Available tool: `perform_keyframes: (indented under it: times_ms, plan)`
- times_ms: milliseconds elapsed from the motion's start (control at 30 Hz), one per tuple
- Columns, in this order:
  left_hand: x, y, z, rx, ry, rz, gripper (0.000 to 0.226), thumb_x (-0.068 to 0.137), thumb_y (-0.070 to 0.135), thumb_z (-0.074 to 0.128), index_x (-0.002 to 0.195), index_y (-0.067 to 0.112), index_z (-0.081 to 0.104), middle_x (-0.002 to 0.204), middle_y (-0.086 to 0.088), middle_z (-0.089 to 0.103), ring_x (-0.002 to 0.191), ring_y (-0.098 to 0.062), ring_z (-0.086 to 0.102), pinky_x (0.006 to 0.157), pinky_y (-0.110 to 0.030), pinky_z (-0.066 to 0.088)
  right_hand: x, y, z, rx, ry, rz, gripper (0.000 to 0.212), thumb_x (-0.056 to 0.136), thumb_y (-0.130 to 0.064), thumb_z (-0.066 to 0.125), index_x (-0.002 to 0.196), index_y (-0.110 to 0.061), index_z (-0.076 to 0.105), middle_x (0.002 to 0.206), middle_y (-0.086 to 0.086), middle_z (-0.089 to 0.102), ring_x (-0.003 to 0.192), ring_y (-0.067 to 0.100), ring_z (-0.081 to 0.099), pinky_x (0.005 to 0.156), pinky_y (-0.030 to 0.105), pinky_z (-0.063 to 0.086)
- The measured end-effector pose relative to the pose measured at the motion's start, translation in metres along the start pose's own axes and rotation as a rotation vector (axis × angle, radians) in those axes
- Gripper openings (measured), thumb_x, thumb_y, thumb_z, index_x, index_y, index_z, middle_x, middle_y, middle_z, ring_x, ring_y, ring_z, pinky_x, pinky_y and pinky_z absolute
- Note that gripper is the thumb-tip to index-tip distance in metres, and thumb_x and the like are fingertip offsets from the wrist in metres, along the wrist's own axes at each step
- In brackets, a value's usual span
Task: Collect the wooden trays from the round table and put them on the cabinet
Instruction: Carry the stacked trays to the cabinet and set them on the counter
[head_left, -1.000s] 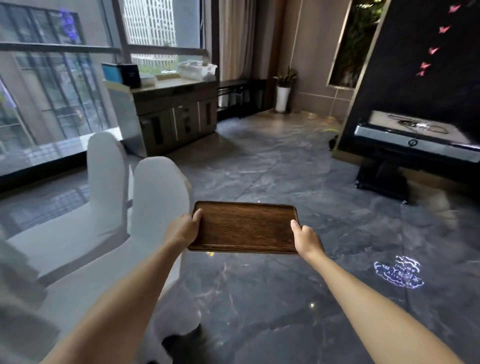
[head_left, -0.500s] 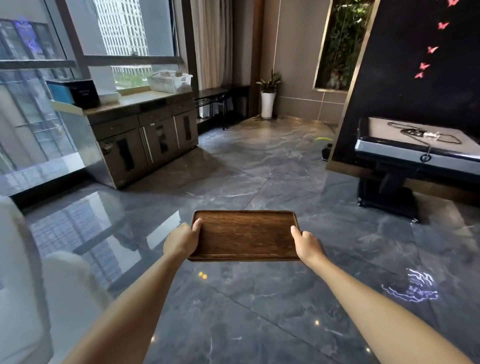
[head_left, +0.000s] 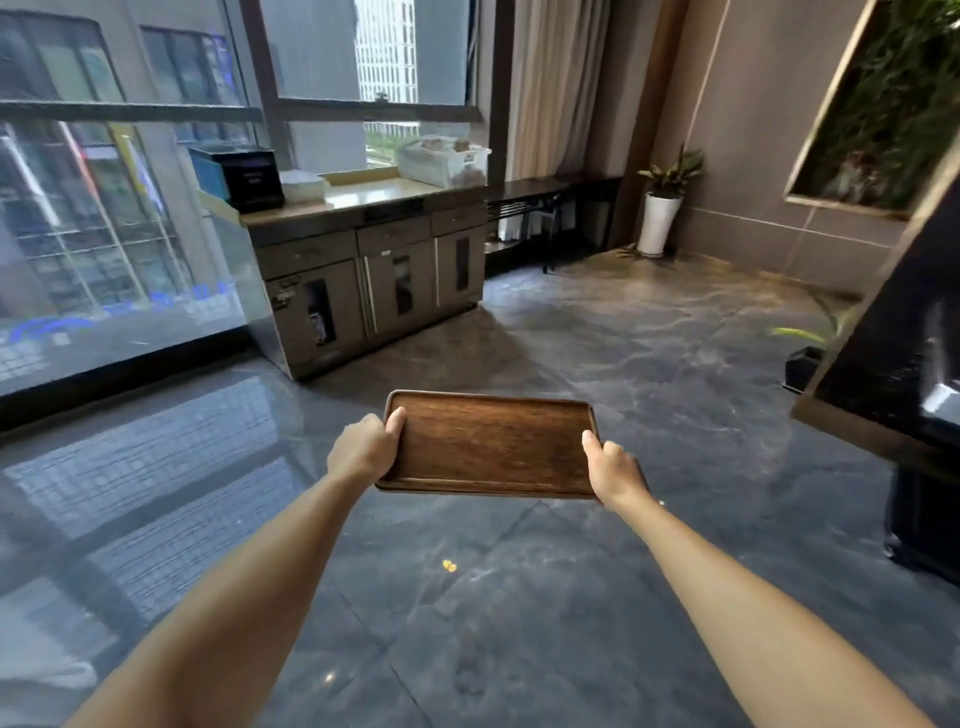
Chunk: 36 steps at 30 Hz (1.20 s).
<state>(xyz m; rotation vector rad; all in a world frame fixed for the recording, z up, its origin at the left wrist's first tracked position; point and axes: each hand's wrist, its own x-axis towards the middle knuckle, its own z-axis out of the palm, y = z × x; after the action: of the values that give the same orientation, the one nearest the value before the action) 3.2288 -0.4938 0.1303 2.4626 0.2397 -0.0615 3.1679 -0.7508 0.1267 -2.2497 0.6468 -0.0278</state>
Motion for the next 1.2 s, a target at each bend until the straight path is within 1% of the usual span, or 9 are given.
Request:
perform_keyframes:
  times_ms: [100,267,633,767,833,900,967,1067,1200]
  plan:
    - [0.082,0.013,0.016,0.008,0.003,-0.025,0.059,0.096,0.048,0.028,0.106,-0.002,0.058,0.116,-0.024,0.062,0.108,-0.038,0.056,0.089,-0.039,0.043,0.084,-0.024,0.023,-0.007,-0.040,-0.020,0.057,0.099,-0.039,0.027,0.121,0.006,0.055,0.130,0.026,0.055,0.120,0.038,0.050,0.099,0.040,0.039]
    - [0.238,0.038,0.041,-0.032,-0.003,-0.047,0.060,0.096,0.046,0.029,0.108,-0.005,0.058,0.121,-0.026,0.059,0.114,-0.038,0.053,0.092,-0.040,0.042,0.238,-0.078,0.063,-0.035,-0.048,-0.042,0.056,0.099,-0.039,0.028,0.115,0.006,0.058,0.128,0.027,0.056,0.119,0.037,0.052,0.097,0.038,0.040]
    - [0.557,0.118,0.032,-0.038,0.090,-0.099,0.060,0.096,0.046,0.030,0.106,-0.006,0.058,0.119,-0.028,0.060,0.113,-0.040,0.054,0.092,-0.041,0.042,0.548,-0.242,0.116,-0.044,-0.102,-0.115,0.057,0.098,-0.041,0.028,0.118,0.004,0.057,0.129,0.028,0.054,0.121,0.040,0.050,0.100,0.041,0.038]
    - [0.667,0.127,0.047,-0.026,0.114,-0.147,0.060,0.096,0.046,0.031,0.103,-0.006,0.059,0.116,-0.028,0.062,0.110,-0.040,0.055,0.092,-0.042,0.044,0.660,-0.281,0.160,-0.061,-0.159,-0.149,0.059,0.097,-0.044,0.026,0.111,0.003,0.060,0.121,0.027,0.060,0.108,0.043,0.058,0.096,0.046,0.047]
    - [0.724,0.136,0.053,-0.016,0.137,-0.174,0.060,0.095,0.047,0.031,0.105,-0.005,0.059,0.117,-0.026,0.062,0.110,-0.039,0.056,0.093,-0.042,0.045,0.720,-0.304,0.180,-0.078,-0.190,-0.179,0.059,0.097,-0.043,0.025,0.113,0.002,0.059,0.122,0.026,0.060,0.109,0.042,0.058,0.097,0.044,0.046]
    - [0.783,0.150,0.053,-0.005,0.162,-0.193,0.060,0.096,0.047,0.030,0.106,-0.005,0.059,0.118,-0.026,0.061,0.111,-0.040,0.055,0.093,-0.041,0.044,0.781,-0.336,0.194,-0.091,-0.215,-0.216,0.058,0.098,-0.042,0.024,0.117,0.002,0.058,0.123,0.024,0.060,0.108,0.041,0.059,0.097,0.042,0.046]
    - [0.841,0.168,0.050,-0.016,0.193,-0.217,0.059,0.097,0.045,0.030,0.105,-0.006,0.059,0.118,-0.027,0.061,0.111,-0.040,0.055,0.092,-0.040,0.044,0.844,-0.374,0.201,-0.085,-0.232,-0.262,0.059,0.098,-0.043,0.024,0.117,0.001,0.058,0.120,0.021,0.061,0.100,0.040,0.063,0.092,0.045,0.050]
    - [0.929,0.194,0.041,-0.037,0.238,-0.254,0.060,0.097,0.044,0.029,0.108,-0.007,0.058,0.122,-0.028,0.059,0.114,-0.041,0.053,0.095,-0.040,0.042,0.936,-0.434,0.214,-0.073,-0.237,-0.322,0.059,0.098,-0.044,0.023,0.117,0.000,0.057,0.120,0.020,0.061,0.099,0.037,0.062,0.091,0.048,0.051]
    - [1.017,0.211,0.034,-0.038,0.256,-0.297,0.060,0.097,0.045,0.030,0.109,-0.006,0.058,0.125,-0.028,0.057,0.117,-0.040,0.052,0.096,-0.040,0.041,1.016,-0.486,0.236,-0.078,-0.270,-0.350,0.060,0.097,-0.046,0.022,0.114,-0.002,0.058,0.114,0.018,0.063,0.086,0.033,0.063,0.085,0.046,0.054]
